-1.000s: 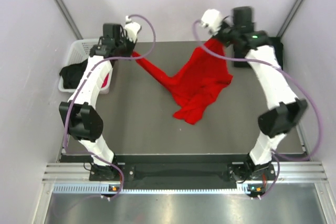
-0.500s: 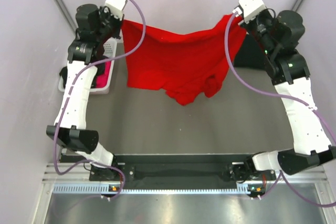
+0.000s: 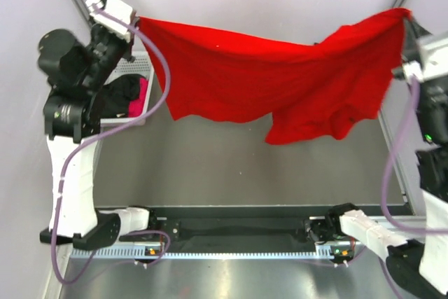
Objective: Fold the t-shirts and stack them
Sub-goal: Flatten the tshirt out
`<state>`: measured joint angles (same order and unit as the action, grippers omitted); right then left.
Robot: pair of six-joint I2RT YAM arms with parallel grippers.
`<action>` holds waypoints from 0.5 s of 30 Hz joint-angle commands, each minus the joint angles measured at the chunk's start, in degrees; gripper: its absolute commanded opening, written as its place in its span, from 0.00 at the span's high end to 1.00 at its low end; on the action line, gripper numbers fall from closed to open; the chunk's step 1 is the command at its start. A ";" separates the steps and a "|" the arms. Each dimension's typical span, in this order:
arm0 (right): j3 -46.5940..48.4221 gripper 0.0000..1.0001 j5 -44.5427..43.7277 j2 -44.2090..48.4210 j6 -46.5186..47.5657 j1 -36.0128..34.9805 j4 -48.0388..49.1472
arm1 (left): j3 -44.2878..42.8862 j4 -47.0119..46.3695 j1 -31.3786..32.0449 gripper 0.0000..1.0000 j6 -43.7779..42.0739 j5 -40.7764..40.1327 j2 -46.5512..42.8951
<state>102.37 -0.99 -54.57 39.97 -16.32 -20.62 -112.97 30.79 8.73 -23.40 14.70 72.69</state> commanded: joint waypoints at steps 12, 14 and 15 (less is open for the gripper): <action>16.29 1.00 5.12 -1.42 -3.23 7.09 1.02 | -4.19 -6.97 -1.70 1.00 -5.42 -3.53 -6.42; 13.06 1.00 5.04 -1.51 -2.79 7.09 2.42 | -1.48 -7.49 -1.79 1.00 -7.27 -5.11 -6.33; 11.03 1.00 5.04 -1.33 -2.09 7.09 4.34 | 0.01 -7.32 -1.79 1.00 -8.06 -5.38 -6.41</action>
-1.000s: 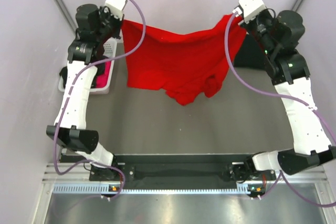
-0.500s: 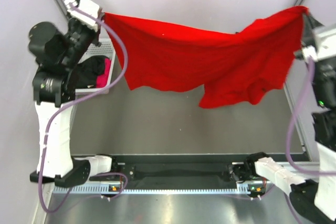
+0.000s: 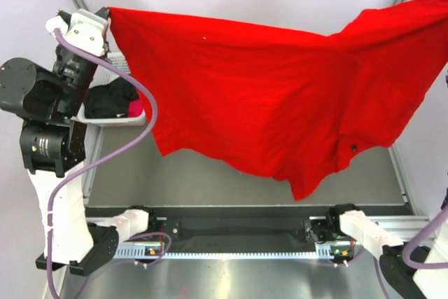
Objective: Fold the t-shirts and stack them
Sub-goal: Flatten the tshirt out
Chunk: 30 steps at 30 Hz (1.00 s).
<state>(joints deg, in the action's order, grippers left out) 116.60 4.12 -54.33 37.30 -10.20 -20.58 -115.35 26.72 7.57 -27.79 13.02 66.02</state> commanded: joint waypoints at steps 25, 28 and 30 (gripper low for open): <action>-37.16 1.00 -0.86 -40.92 9.02 1.06 29.46 | 32.41 -15.65 -1.16 1.00 -10.53 -8.53 37.94; -27.40 1.00 -2.00 -51.30 11.56 0.62 28.23 | 25.98 -15.65 -1.16 1.00 -10.53 -11.16 45.15; -23.46 1.00 -2.97 -56.49 12.71 0.44 28.57 | 23.34 -15.91 -1.24 1.00 -10.70 -12.04 48.23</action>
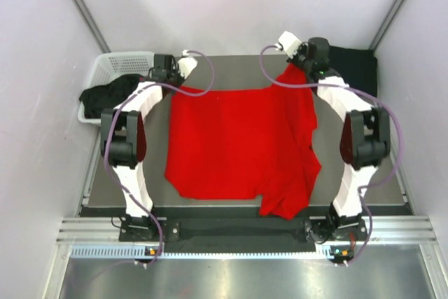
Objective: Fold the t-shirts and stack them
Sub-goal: Flatten the tshirt out
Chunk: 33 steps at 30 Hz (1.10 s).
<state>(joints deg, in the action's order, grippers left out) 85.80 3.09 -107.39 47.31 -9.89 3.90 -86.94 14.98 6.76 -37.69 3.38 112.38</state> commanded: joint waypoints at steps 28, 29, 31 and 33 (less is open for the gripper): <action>33.99 1.00 -8.01 -25.49 2.97 -3.12 -9.42 | -25.38 -10.07 -0.79 1.00 1.47 -8.65 19.81; 34.43 1.00 -7.93 -25.24 2.79 -3.03 -10.40 | -25.74 -10.32 -1.14 1.00 3.22 -8.65 19.64; 34.00 1.00 -7.14 -24.36 2.35 -2.94 -12.42 | -25.83 -11.02 -1.40 1.00 5.78 -8.66 18.15; 33.03 1.00 -6.52 -22.16 1.56 -3.03 -13.48 | -27.31 -8.93 -1.40 1.00 8.24 -6.47 17.62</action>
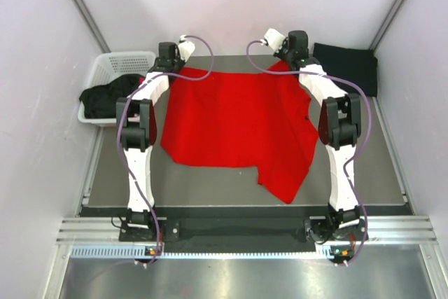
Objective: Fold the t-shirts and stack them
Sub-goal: Flatten the tshirt out
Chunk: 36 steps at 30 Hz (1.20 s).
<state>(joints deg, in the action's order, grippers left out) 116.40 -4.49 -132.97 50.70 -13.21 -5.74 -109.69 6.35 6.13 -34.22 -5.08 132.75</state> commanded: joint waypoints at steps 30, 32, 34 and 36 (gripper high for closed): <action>-0.38 1.00 2.12 12.64 -13.52 2.84 -24.67 | -2.81 18.26 -5.08 1.00 8.47 17.37 -9.35; -1.00 1.00 1.94 13.69 -13.52 3.10 -24.67 | -2.64 18.52 -5.08 1.00 8.55 17.82 -10.14; -1.87 1.00 1.94 15.71 -13.69 3.37 -24.93 | -2.46 18.35 -5.34 1.00 8.64 17.74 -11.28; -2.58 1.00 1.94 17.73 -14.13 3.98 -25.02 | -2.37 18.00 -5.69 1.00 9.08 17.74 -12.16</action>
<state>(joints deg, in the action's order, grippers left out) 113.82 -1.89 -122.74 38.04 -10.17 -31.11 -111.63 26.68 1.17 -26.11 11.05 127.02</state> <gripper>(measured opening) 0.009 0.011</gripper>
